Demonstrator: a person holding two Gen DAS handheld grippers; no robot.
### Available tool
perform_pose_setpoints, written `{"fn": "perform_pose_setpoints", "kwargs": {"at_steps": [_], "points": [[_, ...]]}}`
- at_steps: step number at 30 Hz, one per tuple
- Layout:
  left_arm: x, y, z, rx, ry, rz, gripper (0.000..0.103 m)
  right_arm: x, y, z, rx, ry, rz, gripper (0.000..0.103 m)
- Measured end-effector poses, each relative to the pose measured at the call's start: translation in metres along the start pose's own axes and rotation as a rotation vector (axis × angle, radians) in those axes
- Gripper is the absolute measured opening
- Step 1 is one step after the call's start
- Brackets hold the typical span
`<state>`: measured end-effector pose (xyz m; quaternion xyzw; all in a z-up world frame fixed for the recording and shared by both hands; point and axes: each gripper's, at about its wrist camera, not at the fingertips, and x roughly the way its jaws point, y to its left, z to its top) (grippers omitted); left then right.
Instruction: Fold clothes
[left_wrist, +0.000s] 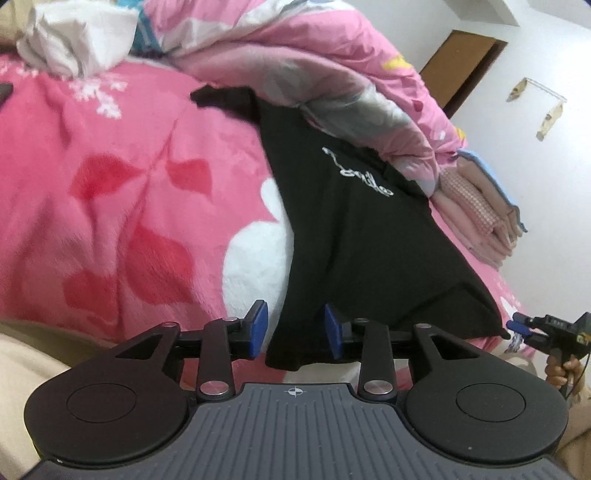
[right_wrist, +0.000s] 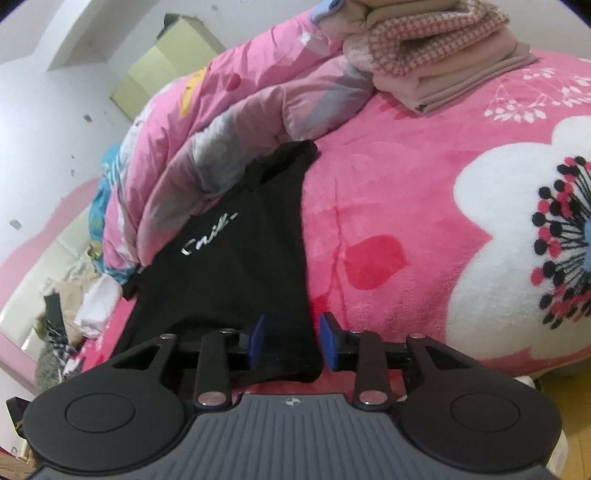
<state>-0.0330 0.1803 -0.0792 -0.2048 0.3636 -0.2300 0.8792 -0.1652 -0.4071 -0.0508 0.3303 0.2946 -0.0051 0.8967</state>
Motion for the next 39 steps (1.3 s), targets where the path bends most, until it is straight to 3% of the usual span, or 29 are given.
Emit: {"fn": "perform_pose_setpoints", "kwargs": {"at_steps": [2,6,15,24,26,29,33,35,39], "points": [[0.003,0.001,-0.001,-0.006,0.009,-0.004,0.034,0.004,-0.002,0.002,0.011,0.016,-0.025,0.037],[0.007,0.003,-0.004,-0.015,0.027,-0.022,0.045,0.014,-0.008,0.0,0.035,0.064,-0.051,0.038],[0.008,0.0,-0.008,0.014,0.045,-0.067,0.073,0.022,-0.022,-0.008,0.111,0.112,-0.018,0.04],[0.026,-0.014,-0.014,0.123,0.084,-0.049,0.073,0.026,-0.031,-0.009,0.185,0.143,0.042,0.043],[0.029,-0.015,-0.016,0.135,0.087,-0.044,0.07,0.027,-0.03,-0.01,0.187,0.149,0.049,0.043],[0.031,-0.014,-0.016,0.127,0.085,-0.031,0.056,0.029,-0.03,-0.011,0.186,0.152,0.051,0.041],[0.032,-0.012,-0.014,0.09,0.092,-0.047,0.023,0.031,-0.026,-0.011,0.165,0.151,0.037,0.033],[0.031,-0.01,-0.014,0.064,0.098,-0.062,0.011,0.029,-0.022,-0.012,0.134,0.151,0.031,0.012],[0.025,-0.015,-0.01,0.059,0.097,-0.068,0.004,0.019,-0.011,-0.013,0.075,0.111,0.025,0.003]]}}
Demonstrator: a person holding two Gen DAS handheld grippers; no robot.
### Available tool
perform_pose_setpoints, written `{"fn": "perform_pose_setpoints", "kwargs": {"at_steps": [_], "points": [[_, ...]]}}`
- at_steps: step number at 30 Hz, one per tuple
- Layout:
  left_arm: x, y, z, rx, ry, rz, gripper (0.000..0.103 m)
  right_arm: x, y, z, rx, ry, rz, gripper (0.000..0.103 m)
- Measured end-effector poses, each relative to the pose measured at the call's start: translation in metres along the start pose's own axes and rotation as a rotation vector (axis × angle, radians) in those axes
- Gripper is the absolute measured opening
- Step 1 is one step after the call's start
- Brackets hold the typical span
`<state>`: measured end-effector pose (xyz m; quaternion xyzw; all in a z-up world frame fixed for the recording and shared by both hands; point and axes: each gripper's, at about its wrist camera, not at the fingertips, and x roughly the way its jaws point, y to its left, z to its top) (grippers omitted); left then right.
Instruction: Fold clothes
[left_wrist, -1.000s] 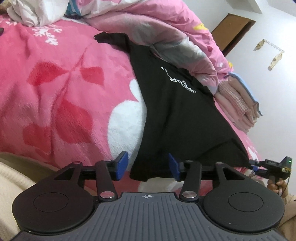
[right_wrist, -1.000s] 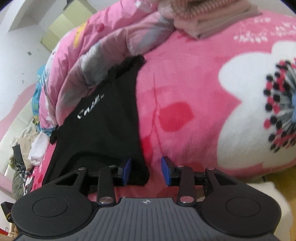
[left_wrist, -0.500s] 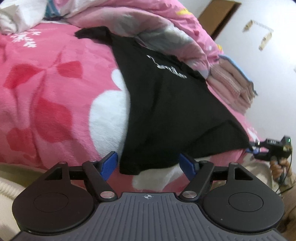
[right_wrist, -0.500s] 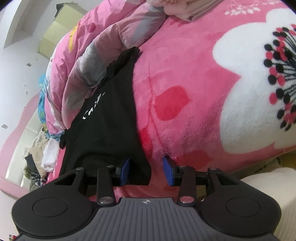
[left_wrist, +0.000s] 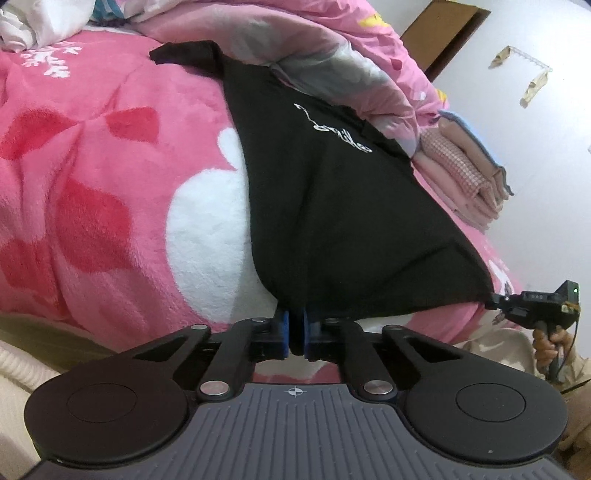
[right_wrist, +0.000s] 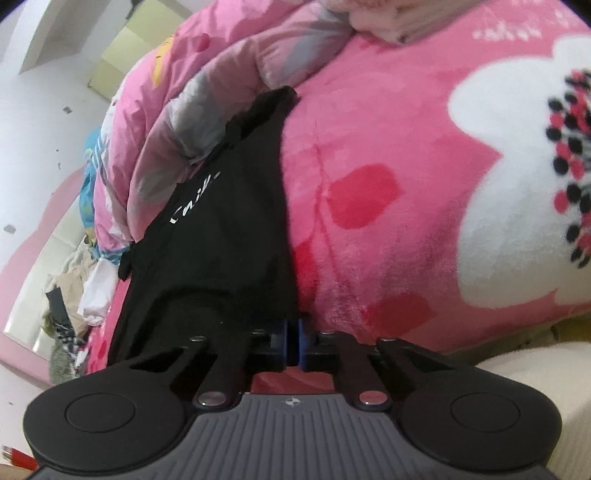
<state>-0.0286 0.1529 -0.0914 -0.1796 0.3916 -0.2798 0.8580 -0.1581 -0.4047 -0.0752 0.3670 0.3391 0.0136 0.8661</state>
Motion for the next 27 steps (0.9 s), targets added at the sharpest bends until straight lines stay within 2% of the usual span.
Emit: {"fn": "perform_pose_setpoints", "kwargs": {"at_steps": [7,10,13,22,24,27], "points": [[-0.056,-0.009,0.02,0.0,-0.076,-0.061,0.003,-0.057,0.027,0.004,-0.056,-0.145,0.053,0.002],[-0.068,-0.013,0.026,0.04,-0.069,-0.04,0.003,-0.071,0.039,0.004,-0.093,-0.164,0.075,0.002],[-0.063,-0.012,0.022,0.064,-0.026,-0.011,0.003,-0.068,0.039,0.001,-0.094,-0.137,0.059,0.002],[-0.006,0.022,-0.007,0.04,0.191,0.131,0.004,-0.02,0.012,-0.01,-0.06,0.043,-0.146,0.005],[-0.011,0.026,-0.009,0.033,0.191,0.15,0.005,-0.022,0.011,-0.008,-0.073,0.051,-0.207,0.005],[-0.029,0.03,-0.008,0.022,0.139,0.166,0.006,-0.038,0.021,-0.009,-0.136,-0.011,-0.232,0.005]]}}
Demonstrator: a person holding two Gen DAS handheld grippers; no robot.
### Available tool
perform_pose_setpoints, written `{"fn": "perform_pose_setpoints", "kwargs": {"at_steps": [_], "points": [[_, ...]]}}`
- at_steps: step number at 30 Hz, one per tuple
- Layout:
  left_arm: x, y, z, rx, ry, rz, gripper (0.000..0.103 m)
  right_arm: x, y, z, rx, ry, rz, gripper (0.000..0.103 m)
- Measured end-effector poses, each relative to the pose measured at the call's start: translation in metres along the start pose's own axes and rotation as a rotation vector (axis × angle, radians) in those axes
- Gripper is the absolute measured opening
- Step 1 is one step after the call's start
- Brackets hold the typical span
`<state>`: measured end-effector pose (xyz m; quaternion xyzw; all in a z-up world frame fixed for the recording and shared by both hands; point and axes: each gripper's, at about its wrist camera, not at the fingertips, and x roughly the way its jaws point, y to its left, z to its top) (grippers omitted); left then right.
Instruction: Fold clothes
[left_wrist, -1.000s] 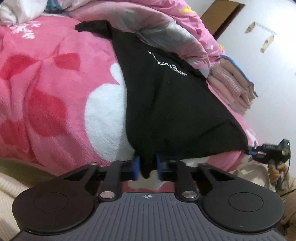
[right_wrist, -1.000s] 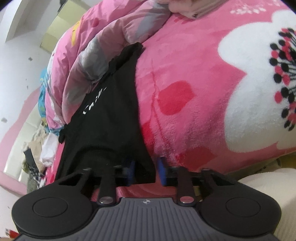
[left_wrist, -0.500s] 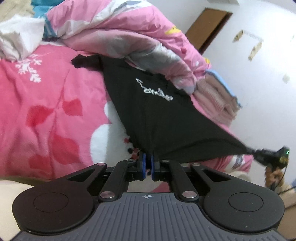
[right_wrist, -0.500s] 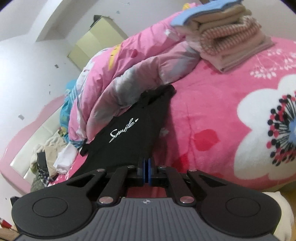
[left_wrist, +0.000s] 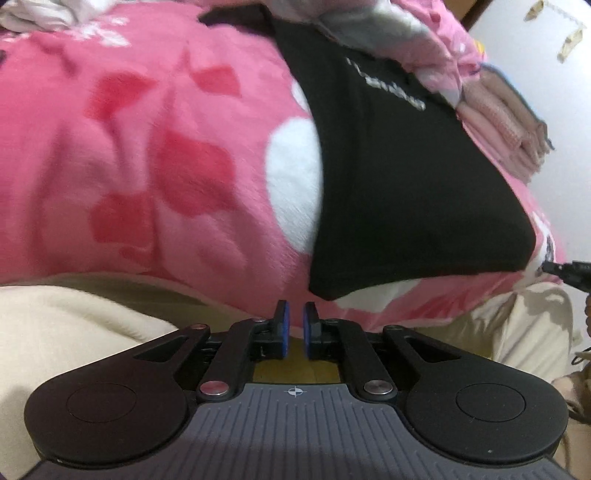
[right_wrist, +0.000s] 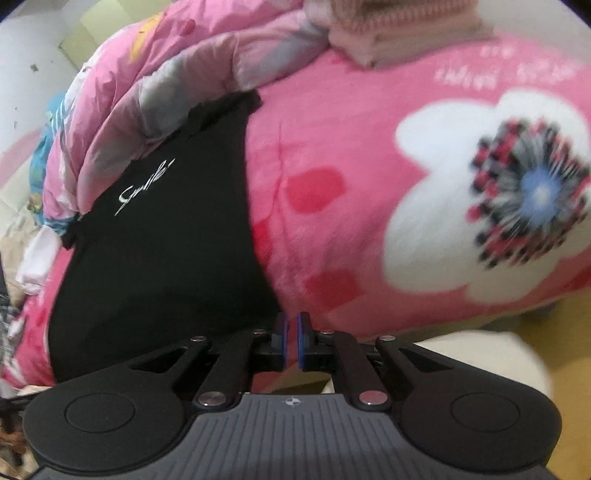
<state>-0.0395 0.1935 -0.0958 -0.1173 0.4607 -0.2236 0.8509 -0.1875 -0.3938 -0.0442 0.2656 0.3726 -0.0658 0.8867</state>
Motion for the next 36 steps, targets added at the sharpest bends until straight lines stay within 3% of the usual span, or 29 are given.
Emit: {"fn": "perform_pose_setpoints", "kwargs": {"at_steps": [2,5,8,12,17,20,22,24,27,30,34,36], "points": [[-0.015,0.002,0.002,-0.009,-0.059,0.006,0.007,-0.01,0.009,0.001,-0.052,-0.047,0.022,0.005],[-0.024,-0.003,0.012,0.005,-0.132,0.001,0.008,-0.009,0.046,0.0,-0.191,-0.08,0.162,0.005],[-0.019,-0.013,0.021,0.015,-0.169,-0.014,0.008,0.02,0.098,-0.006,-0.348,-0.046,0.324,0.005],[-0.005,-0.031,0.024,0.04,-0.187,-0.022,0.009,0.074,0.148,-0.016,-0.457,0.028,0.489,0.005],[-0.001,-0.034,0.016,0.06,-0.201,0.0,0.009,0.126,0.135,-0.041,-0.386,0.286,0.498,0.003],[-0.002,-0.028,0.012,0.044,-0.211,0.014,0.01,0.129,0.139,-0.061,-0.478,0.412,0.35,0.005],[0.0,-0.024,0.014,0.018,-0.219,0.018,0.01,0.116,0.149,-0.055,-0.473,0.392,0.435,0.005],[0.0,-0.022,0.016,-0.007,-0.229,0.018,0.01,0.095,0.17,-0.039,-0.498,0.281,0.581,0.005],[-0.002,-0.022,0.016,-0.023,-0.252,0.018,0.011,0.092,0.193,-0.026,-0.543,0.18,0.665,0.005],[-0.005,-0.021,0.015,-0.043,-0.271,0.023,0.013,0.13,0.194,-0.034,-0.549,0.264,0.607,0.005],[-0.011,-0.017,0.019,-0.057,-0.3,0.022,0.022,0.157,0.192,-0.075,-0.636,0.466,0.521,0.005],[-0.01,-0.016,0.026,-0.061,-0.317,0.007,0.03,0.148,0.198,-0.078,-0.684,0.461,0.545,0.005]]}}
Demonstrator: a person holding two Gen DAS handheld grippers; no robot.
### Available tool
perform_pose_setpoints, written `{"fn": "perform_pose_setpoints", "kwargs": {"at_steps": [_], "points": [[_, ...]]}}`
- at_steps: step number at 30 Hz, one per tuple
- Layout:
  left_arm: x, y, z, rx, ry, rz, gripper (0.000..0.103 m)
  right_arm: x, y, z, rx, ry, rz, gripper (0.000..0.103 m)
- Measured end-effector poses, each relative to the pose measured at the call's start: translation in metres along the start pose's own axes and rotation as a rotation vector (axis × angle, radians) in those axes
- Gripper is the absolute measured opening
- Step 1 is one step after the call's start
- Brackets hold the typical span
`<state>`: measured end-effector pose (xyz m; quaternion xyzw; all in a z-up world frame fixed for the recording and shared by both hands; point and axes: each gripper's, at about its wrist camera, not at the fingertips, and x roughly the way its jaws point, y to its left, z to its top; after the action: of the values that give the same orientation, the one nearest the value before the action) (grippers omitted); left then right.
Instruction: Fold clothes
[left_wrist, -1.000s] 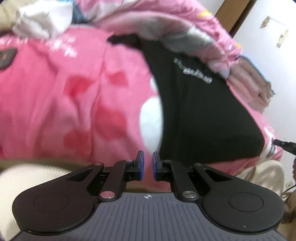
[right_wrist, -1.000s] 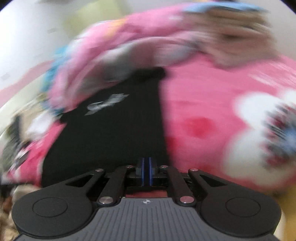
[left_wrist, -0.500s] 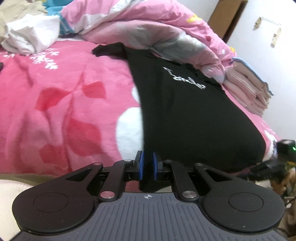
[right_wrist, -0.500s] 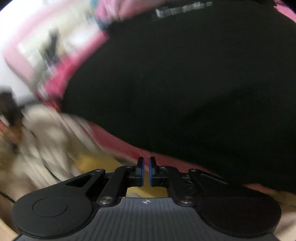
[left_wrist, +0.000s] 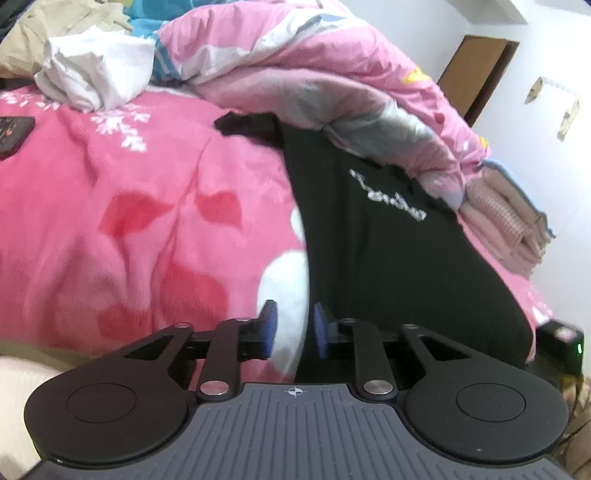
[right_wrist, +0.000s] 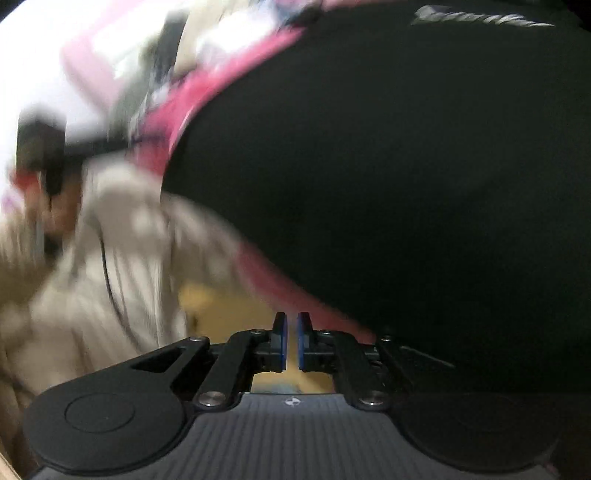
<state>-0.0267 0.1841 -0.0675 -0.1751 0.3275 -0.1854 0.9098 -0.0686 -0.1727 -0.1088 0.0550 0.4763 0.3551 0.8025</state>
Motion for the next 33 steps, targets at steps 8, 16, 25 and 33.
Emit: {"fn": "perform_pose_setpoints", "kwargs": {"at_steps": [8,16,25,33], "points": [[0.061,-0.005,0.046,-0.074,0.004,0.007,0.035,-0.079,-0.03,0.037,0.069,-0.433,-0.036,0.007],[0.093,-0.024,0.053,0.025,0.025,0.11,0.022,-0.1,-0.123,0.005,0.45,-0.687,-0.16,0.005],[0.084,0.012,0.055,-0.189,-0.017,0.127,0.001,-0.1,-0.125,0.007,0.441,-0.709,-0.164,0.006],[0.054,0.031,0.046,-0.296,0.009,0.024,0.005,-0.097,-0.12,0.005,0.437,-0.712,-0.171,0.006]]}}
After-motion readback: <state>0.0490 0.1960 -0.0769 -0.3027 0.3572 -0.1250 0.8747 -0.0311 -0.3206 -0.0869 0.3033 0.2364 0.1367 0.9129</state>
